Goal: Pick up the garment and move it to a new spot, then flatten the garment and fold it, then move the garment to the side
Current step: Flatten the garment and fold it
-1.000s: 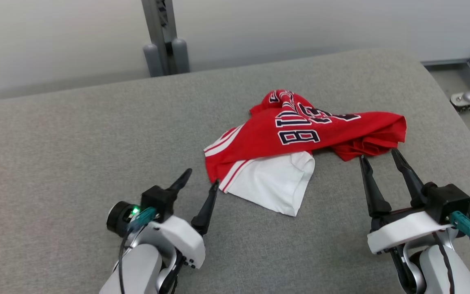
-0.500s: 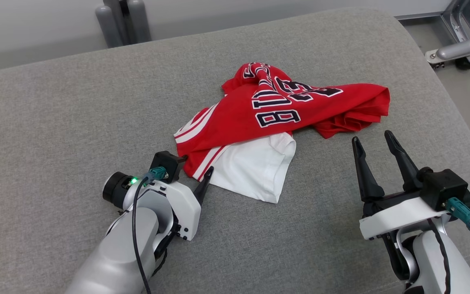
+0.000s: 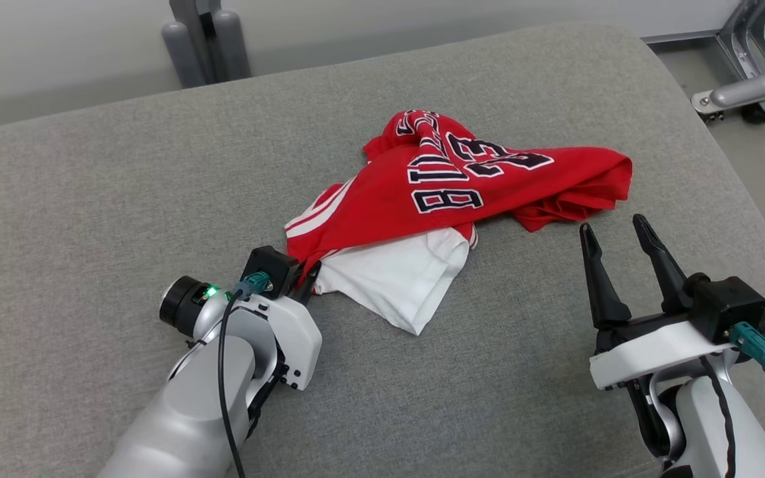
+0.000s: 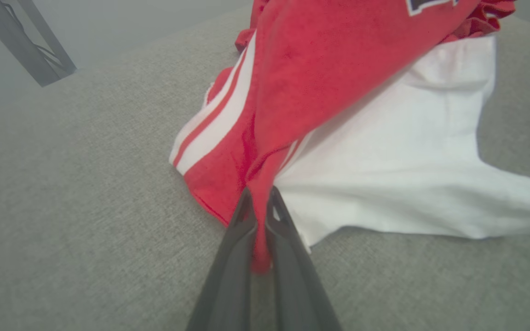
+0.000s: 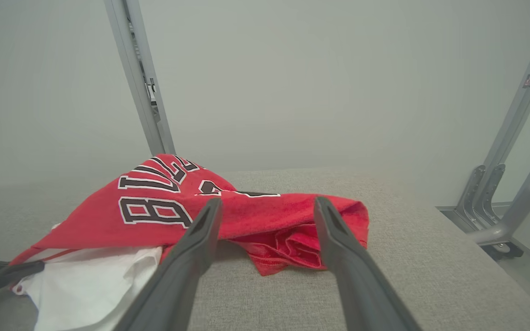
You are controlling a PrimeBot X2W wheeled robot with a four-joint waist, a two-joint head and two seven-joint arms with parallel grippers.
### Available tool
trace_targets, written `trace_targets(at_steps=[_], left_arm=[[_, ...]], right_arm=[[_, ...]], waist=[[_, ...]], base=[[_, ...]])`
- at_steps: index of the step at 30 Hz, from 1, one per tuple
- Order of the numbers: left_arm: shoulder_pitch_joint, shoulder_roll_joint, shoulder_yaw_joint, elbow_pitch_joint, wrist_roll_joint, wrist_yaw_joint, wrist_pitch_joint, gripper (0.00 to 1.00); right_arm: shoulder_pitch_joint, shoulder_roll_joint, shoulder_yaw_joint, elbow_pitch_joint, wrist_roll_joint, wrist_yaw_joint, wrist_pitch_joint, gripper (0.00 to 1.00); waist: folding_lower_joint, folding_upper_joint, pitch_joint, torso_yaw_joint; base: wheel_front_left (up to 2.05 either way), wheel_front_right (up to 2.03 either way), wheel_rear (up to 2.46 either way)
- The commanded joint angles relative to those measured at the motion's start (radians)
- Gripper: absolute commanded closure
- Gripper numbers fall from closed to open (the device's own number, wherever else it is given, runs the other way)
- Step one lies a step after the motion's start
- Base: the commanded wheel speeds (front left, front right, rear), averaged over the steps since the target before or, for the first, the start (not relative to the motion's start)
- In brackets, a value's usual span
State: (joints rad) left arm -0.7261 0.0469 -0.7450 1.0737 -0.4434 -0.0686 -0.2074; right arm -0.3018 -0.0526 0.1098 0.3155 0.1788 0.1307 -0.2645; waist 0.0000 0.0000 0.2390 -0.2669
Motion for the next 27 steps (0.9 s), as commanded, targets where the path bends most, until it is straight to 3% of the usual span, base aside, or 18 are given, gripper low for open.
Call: trace_targets(at_steps=[1,8,12,18,24,25,26,27], left_arm=[[-0.019,0.006,-0.006,0.007,-0.001,0.006,-0.014,1.00],[-0.030,0.040,-0.010,0.040,0.013,0.017,-0.041,1.00],[-0.052,0.092,0.000,0.042,0.022,0.031,-0.052,1.00],[-0.104,0.194,0.011,-0.003,0.060,0.096,-0.058,1.00],[-0.069,0.242,0.009,-0.037,0.087,0.134,-0.057,1.00],[-0.062,0.238,0.005,-0.024,0.086,0.128,-0.053,0.95],[-0.056,0.234,0.001,-0.007,0.082,0.117,-0.041,0.69],[-0.050,0.228,-0.002,0.009,0.076,0.109,-0.026,0.28]], right_arm=[[0.008,-0.002,-0.004,0.008,0.000,0.000,-0.003,0.00],[0.027,-0.005,-0.010,0.022,-0.016,0.000,-0.003,0.00],[0.040,-0.004,-0.004,0.035,-0.018,0.000,-0.003,0.00],[0.043,-0.002,0.011,0.038,-0.015,0.000,-0.003,0.00],[0.028,-0.001,0.026,0.034,-0.004,0.000,-0.003,0.00],[0.027,-0.001,0.028,0.034,-0.003,0.000,-0.003,0.00],[0.026,-0.001,0.028,0.035,-0.003,0.000,-0.003,0.00],[0.026,0.000,0.027,0.036,-0.003,0.000,-0.003,0.00]], waist=[[0.0000,0.0000,-0.025,0.021],[0.0000,0.0000,-0.091,0.064],[0.0000,0.0000,-0.125,0.084],[0.0000,0.0000,-0.142,0.087],[0.0000,0.0000,-0.116,0.067],[0.0000,0.0000,-0.112,0.064],[0.0000,0.0000,-0.109,0.063],[0.0000,0.0000,-0.106,0.062]], base=[[0.00,0.00,0.00],[0.00,0.00,0.00],[0.00,0.00,0.00],[0.00,0.00,0.00],[0.00,0.00,0.00],[0.00,0.00,0.00],[0.00,0.00,0.00],[0.00,0.00,0.00]])
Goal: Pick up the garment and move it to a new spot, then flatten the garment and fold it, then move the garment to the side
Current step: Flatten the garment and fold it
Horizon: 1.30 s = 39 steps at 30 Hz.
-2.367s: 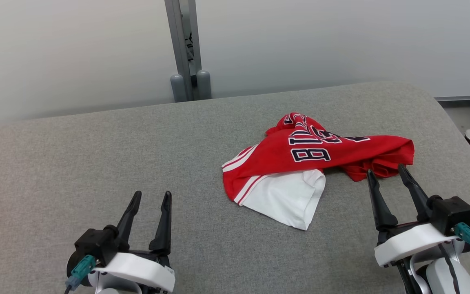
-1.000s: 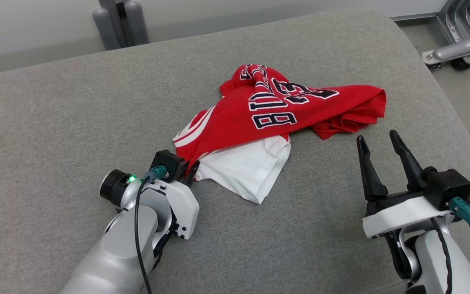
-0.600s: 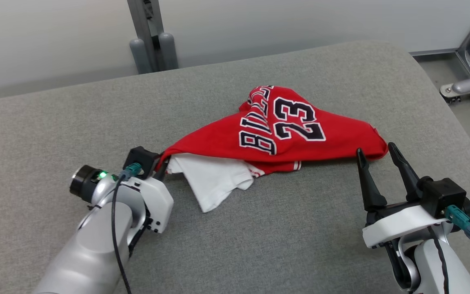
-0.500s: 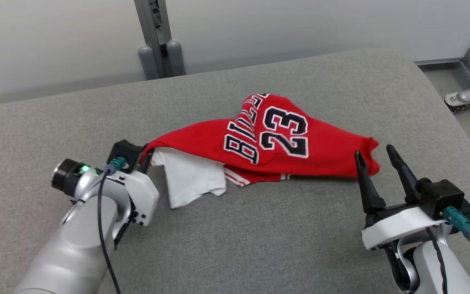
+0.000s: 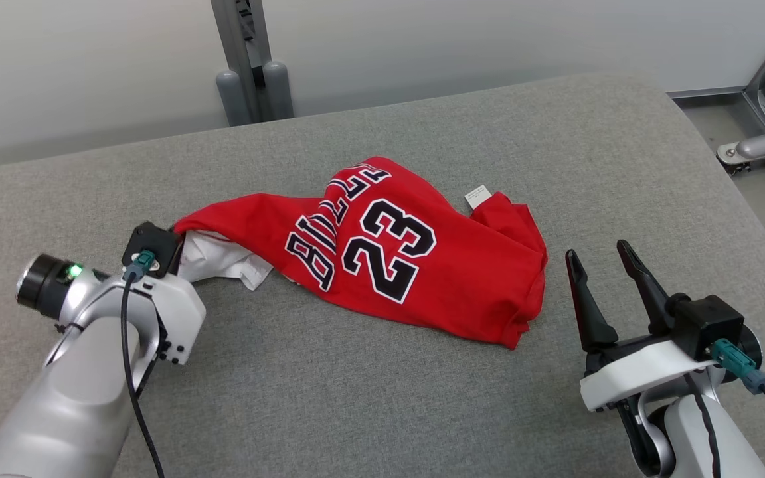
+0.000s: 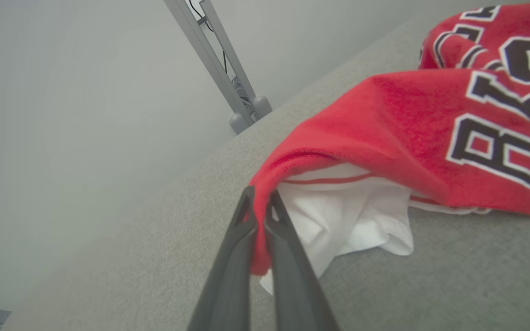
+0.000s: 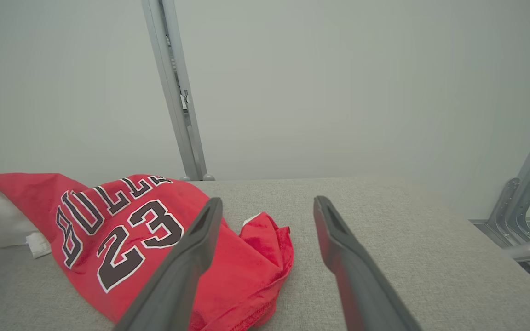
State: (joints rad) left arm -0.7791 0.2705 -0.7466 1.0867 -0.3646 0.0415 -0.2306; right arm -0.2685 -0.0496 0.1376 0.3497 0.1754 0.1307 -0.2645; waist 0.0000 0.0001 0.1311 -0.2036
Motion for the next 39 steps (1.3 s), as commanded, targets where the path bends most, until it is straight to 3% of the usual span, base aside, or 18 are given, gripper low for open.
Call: trace_targets(at_steps=[1,6,14,21,27,33,39], left_arm=[[0.010,-0.004,0.000,0.014,-0.012,-0.012,0.013,0.00],[0.038,-0.036,0.020,0.055,-0.055,-0.038,0.020,0.00],[0.084,-0.035,0.098,-0.014,-0.115,0.006,-0.032,0.00],[0.216,0.012,0.219,-0.287,-0.116,0.074,-0.034,0.00],[0.362,0.014,0.310,-0.502,-0.093,0.084,-0.033,0.00],[0.531,-0.040,0.401,-0.672,-0.036,0.067,-0.033,0.00],[0.620,-0.112,0.466,-0.727,0.028,0.022,-0.033,0.00]], right_arm=[[-0.008,-0.003,-0.003,0.003,0.001,0.000,-0.003,0.00],[-0.003,-0.003,-0.017,0.008,-0.005,0.000,-0.003,0.00],[0.017,-0.004,-0.032,0.013,-0.024,0.000,-0.003,0.00],[0.039,-0.012,-0.050,0.012,-0.032,0.000,-0.003,0.00],[0.055,-0.015,-0.053,0.009,-0.035,0.000,-0.003,0.00],[0.062,-0.017,-0.051,0.013,-0.031,0.000,-0.003,0.00],[0.055,-0.027,-0.051,0.012,-0.042,0.000,-0.003,0.00]], waist=[[0.0000,-0.0001,0.004,-0.002],[0.0000,-0.0001,0.001,0.009],[0.0000,-0.0001,-0.059,0.061],[0.0000,-0.0001,-0.109,0.118],[0.0000,-0.0001,-0.126,0.151],[0.0000,-0.0001,-0.134,0.181],[0.0000,-0.0001,-0.129,0.201]], base=[[0.00,0.00,0.00],[0.00,0.00,0.00],[0.00,0.00,0.00],[0.00,0.00,0.00],[0.00,0.00,0.00],[0.00,0.00,0.00],[0.00,0.00,0.00]])
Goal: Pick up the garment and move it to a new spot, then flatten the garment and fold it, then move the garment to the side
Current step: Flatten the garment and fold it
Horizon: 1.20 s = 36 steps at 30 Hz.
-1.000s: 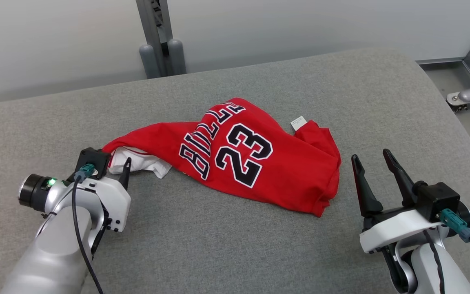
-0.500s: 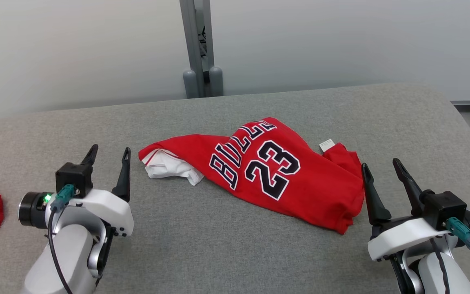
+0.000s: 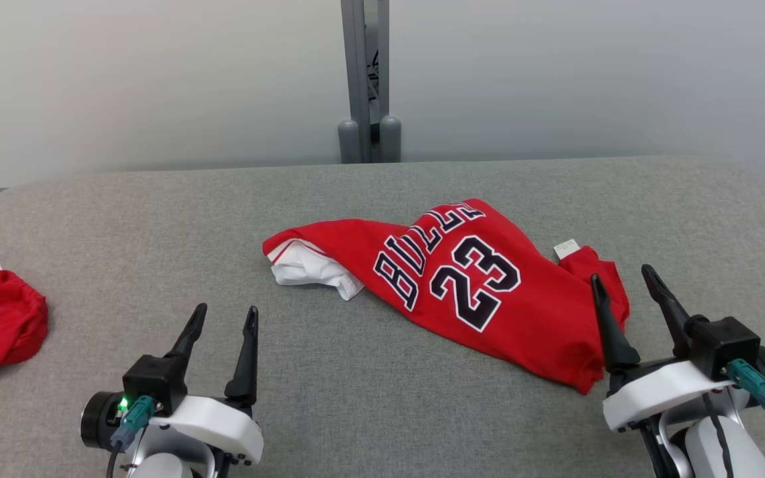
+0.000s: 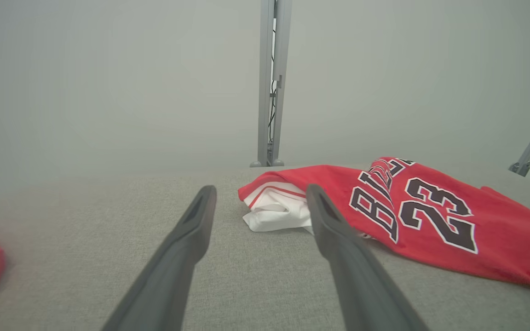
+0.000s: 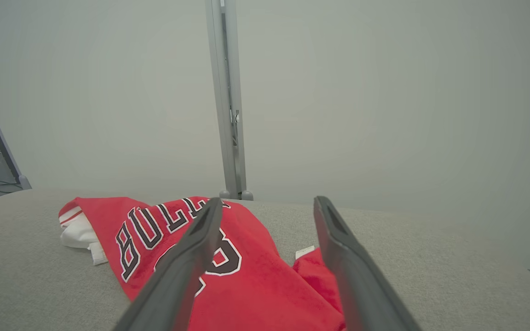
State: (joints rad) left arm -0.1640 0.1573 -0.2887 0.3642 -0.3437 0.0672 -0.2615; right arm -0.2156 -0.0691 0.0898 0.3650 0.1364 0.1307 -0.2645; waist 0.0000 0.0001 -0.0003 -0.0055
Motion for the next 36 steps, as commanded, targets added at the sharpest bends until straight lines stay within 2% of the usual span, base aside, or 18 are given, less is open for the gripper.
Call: trace_targets(at_steps=[1,6,9,11,13,19,24,28,34,35,36], left_arm=[[0.011,-0.006,0.016,-0.005,0.017,-0.011,-0.002,0.00],[0.011,-0.037,0.045,0.012,0.067,-0.044,-0.002,0.00],[-0.007,-0.053,0.055,0.023,0.093,-0.060,-0.002,0.00],[-0.021,-0.062,0.061,0.030,0.104,-0.072,-0.002,0.00],[-0.031,-0.067,0.064,0.038,0.117,-0.084,-0.002,0.00],[-0.066,-0.090,0.075,0.053,0.144,-0.105,-0.002,0.00],[-0.083,-0.095,0.082,0.062,0.151,-0.118,-0.002,0.00],[-0.096,-0.102,0.084,0.065,0.154,-0.121,-0.002,0.00],[-0.095,-0.105,0.090,0.067,0.159,-0.126,-0.002,0.00],[-0.096,-0.105,0.091,0.066,0.159,-0.126,-0.002,0.00],[-0.096,-0.105,0.091,0.067,0.159,-0.125,-0.002,0.00]], right_arm=[[-0.002,-0.009,-0.005,-0.002,-0.003,0.000,-0.003,0.00],[-0.047,-0.032,-0.022,0.039,-0.010,0.000,-0.003,0.00],[-0.097,-0.047,-0.034,0.104,0.013,0.000,-0.003,0.00],[-0.144,-0.072,-0.040,0.167,0.028,0.000,-0.003,0.00],[-0.192,-0.112,-0.041,0.246,-0.014,0.000,-0.003,0.00],[-0.358,-0.143,-0.103,0.508,-0.019,0.000,0.019,0.00],[-0.461,-0.160,-0.114,0.673,0.004,0.000,0.061,0.00],[-0.509,-0.177,-0.095,0.762,0.013,0.000,0.087,0.00],[-0.543,-0.183,-0.056,0.824,0.046,0.000,0.090,0.01],[-0.549,-0.179,-0.046,0.835,0.054,0.000,0.098,0.53],[-0.554,-0.176,-0.034,0.839,0.063,0.000,0.099,0.95]], waist=[[0.0000,-0.0001,0.005,0.006],[0.0000,-0.0001,0.040,0.023],[0.0000,-0.0001,0.075,0.037],[0.0000,-0.0001,0.099,0.049],[0.0000,-0.0001,0.123,0.062],[0.0000,-0.0001,0.184,0.102],[0.0000,-0.0001,0.217,0.130],[0.0000,-0.0001,0.234,0.148],[0.0000,-0.0001,0.245,0.157],[0.0000,-0.0001,0.245,0.158],[0.0000,-0.0001,0.246,0.158]], base=[[0.00,0.00,0.00],[0.00,0.00,0.00],[0.00,0.00,0.00],[0.00,0.00,0.00],[0.00,0.00,0.00],[0.00,0.00,0.00],[0.00,0.00,0.00],[0.00,0.00,0.00],[0.00,0.00,0.00],[0.00,0.00,0.00],[0.00,0.00,0.00]])
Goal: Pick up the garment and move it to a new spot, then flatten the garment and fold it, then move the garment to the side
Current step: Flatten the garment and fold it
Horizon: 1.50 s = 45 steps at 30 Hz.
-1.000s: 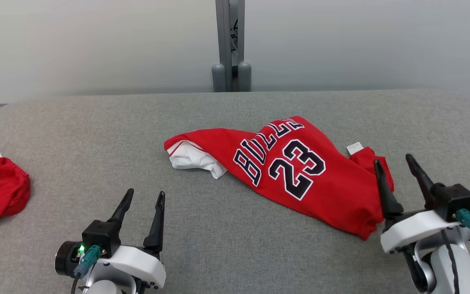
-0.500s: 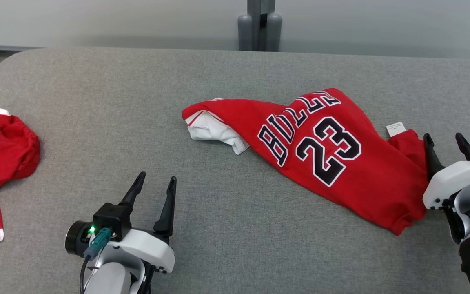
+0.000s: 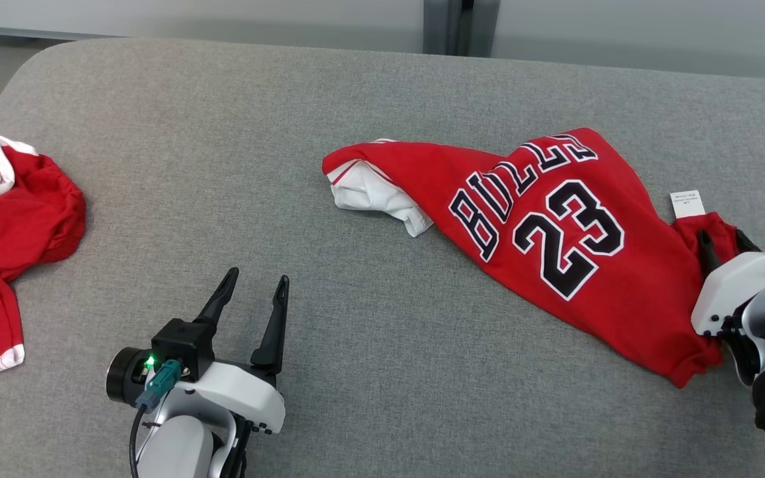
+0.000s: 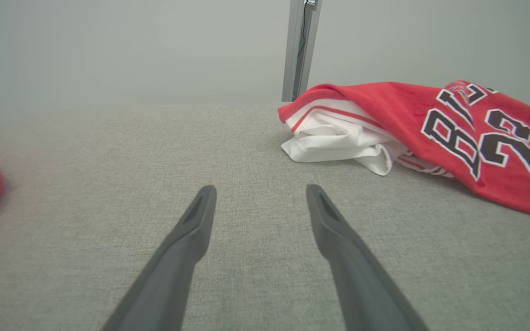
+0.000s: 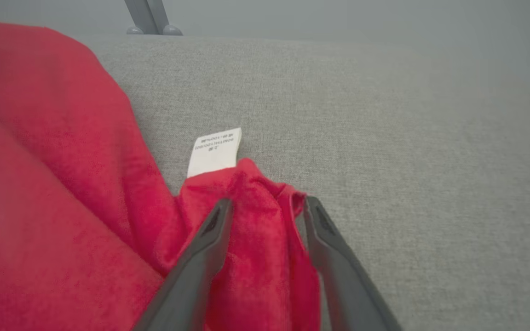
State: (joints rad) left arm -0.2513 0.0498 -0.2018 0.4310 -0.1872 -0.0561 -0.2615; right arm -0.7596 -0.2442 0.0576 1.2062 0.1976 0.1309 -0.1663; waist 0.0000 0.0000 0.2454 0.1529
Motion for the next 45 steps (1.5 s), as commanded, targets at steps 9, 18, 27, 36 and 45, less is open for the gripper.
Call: trace_targets(at_steps=[9,18,27,36,45], left_arm=[[-0.007,0.002,-0.005,0.010,-0.020,0.006,-0.002,0.00],[0.001,0.002,-0.033,0.003,-0.054,0.017,-0.002,0.00],[-0.005,0.002,-0.076,-0.001,-0.090,0.026,-0.002,0.00],[-0.013,0.002,-0.099,-0.006,-0.114,0.039,-0.002,0.00],[-0.012,0.002,-0.082,0.005,-0.095,0.036,-0.002,0.00]], right_arm=[[-0.088,-0.055,0.068,-0.030,0.023,0.000,-0.088,1.00],[-0.266,-0.167,0.017,-0.189,-0.047,0.000,-0.101,1.00],[-0.357,-0.204,-0.030,-0.184,-0.207,0.000,-0.101,1.00],[-0.371,-0.213,-0.098,0.028,-0.323,0.000,-0.037,0.00],[-0.297,-0.145,-0.134,0.063,-0.357,0.000,-0.023,0.00]], waist=[[0.0000,0.0000,-0.030,-0.013],[0.0000,0.0000,-0.054,0.007],[0.0000,0.0000,-0.018,0.085],[0.0000,0.0000,0.009,0.129],[0.0000,0.0000,-0.026,0.067]], base=[[0.00,0.00,0.00],[0.00,0.00,0.00],[0.00,0.00,0.00],[0.00,0.00,0.00],[0.00,0.00,0.00]])
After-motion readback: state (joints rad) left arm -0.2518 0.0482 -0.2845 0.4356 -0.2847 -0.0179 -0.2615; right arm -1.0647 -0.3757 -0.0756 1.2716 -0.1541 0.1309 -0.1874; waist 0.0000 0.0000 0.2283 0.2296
